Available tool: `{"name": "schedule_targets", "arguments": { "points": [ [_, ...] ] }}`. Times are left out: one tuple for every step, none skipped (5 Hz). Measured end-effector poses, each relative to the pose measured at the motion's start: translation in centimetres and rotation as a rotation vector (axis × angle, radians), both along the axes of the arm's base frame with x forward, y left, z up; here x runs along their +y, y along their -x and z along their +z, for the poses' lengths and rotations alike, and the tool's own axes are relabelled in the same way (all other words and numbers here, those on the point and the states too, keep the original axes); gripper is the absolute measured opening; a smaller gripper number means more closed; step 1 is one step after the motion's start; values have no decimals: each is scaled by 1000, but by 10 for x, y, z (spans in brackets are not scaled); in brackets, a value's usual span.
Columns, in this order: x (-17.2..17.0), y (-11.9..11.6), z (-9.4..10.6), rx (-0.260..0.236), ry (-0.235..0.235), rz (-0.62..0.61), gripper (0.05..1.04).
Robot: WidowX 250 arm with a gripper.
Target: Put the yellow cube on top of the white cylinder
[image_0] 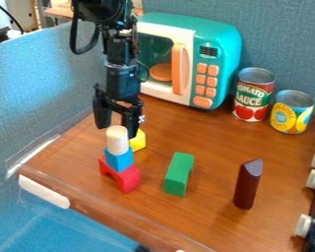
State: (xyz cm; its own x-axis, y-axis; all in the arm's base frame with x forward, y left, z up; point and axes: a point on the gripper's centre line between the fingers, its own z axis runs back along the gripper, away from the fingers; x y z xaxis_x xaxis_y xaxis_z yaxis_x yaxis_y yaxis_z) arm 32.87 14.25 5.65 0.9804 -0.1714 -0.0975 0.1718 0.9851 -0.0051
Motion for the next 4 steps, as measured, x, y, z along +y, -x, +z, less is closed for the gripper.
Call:
{"name": "schedule_targets", "arguments": {
  "points": [
    [0,-6,-16,45,20,-1,1001],
    [9,-17,-17,25,20,14,1001],
    [16,-26,-27,20,-4,2,1001],
    [16,-34,-29,12,-19,-38,1001]
  ]
}}
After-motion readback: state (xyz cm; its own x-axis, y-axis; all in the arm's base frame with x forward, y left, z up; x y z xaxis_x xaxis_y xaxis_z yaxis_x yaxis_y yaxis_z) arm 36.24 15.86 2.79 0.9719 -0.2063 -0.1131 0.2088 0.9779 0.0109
